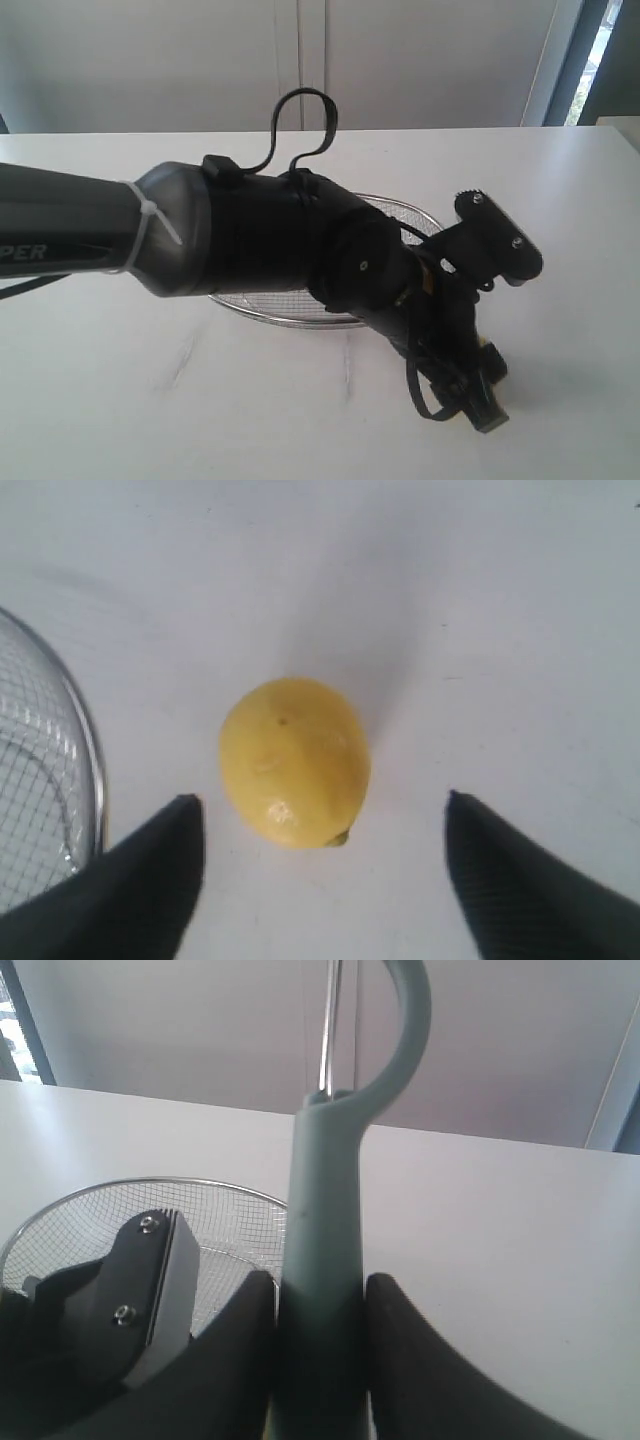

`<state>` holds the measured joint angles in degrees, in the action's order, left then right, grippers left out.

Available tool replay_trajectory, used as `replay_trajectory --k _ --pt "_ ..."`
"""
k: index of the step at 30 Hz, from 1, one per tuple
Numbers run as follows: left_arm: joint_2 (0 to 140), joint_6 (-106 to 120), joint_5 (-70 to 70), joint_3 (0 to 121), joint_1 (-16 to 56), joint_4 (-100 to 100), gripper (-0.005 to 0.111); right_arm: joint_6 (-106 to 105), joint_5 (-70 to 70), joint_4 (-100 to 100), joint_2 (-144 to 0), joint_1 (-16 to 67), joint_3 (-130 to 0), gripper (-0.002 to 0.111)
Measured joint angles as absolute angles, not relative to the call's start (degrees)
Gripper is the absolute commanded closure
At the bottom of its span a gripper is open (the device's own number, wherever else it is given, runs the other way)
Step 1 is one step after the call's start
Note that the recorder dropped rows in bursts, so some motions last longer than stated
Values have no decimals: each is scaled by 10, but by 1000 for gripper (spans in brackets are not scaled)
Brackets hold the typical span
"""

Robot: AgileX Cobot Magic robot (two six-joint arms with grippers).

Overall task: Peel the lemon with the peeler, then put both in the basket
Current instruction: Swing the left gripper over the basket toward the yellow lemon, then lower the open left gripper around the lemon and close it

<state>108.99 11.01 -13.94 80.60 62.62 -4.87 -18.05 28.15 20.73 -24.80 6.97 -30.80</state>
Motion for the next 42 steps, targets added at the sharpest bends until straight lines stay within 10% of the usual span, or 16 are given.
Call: replay_trajectory --k 42 --pt "1212 -144 -267 976 648 75 17 -181 281 207 -248 70 -308 108"
